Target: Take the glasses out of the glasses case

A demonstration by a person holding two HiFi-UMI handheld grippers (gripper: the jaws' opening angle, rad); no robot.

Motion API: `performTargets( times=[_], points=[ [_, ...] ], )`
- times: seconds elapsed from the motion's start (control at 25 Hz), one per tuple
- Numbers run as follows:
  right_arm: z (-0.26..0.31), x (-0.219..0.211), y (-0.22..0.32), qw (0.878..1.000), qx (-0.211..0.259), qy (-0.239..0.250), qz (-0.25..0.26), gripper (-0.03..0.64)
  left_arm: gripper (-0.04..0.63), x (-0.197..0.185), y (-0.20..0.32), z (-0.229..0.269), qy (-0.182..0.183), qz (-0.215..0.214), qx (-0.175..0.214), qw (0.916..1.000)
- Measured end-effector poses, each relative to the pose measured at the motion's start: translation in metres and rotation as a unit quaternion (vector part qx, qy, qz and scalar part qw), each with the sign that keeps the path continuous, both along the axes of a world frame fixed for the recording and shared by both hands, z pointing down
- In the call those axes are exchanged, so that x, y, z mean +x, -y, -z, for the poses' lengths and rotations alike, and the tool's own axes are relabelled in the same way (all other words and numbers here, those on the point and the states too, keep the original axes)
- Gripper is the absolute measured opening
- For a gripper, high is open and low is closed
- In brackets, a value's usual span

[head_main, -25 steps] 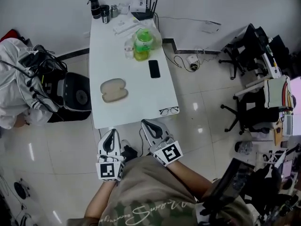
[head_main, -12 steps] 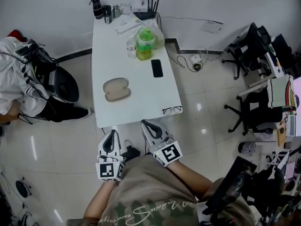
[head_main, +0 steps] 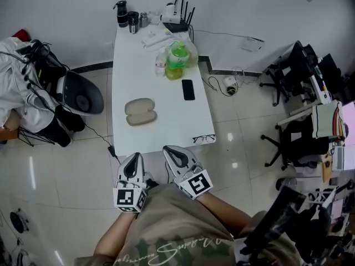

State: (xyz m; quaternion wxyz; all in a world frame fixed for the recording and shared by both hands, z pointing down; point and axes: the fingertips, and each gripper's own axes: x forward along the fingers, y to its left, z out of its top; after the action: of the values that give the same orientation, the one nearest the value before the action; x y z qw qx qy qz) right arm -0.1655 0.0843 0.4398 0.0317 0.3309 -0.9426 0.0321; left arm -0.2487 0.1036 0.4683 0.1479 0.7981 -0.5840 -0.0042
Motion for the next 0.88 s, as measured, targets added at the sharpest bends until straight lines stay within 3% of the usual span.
performTargets(
  times=[0.44,0.64,0.88],
  points=[
    [0.0,0.046,0.031,0.997,-0.004,0.005,-0.078,0.012,0.008,0.017,0.013,-0.002,0.024,-0.021,-0.006,0.9995],
    [0.002,0.043,0.034,0.997,-0.005,0.008,-0.081,0.012,0.008,0.014,0.018,0.004,0.082,-0.026,0.015,0.9961],
    [0.0,0.037,0.033,0.996,-0.004,0.012,-0.083,0.012,0.008,0.014,0.022,-0.005,0.067,-0.039,-0.007,0.997]
  ],
)
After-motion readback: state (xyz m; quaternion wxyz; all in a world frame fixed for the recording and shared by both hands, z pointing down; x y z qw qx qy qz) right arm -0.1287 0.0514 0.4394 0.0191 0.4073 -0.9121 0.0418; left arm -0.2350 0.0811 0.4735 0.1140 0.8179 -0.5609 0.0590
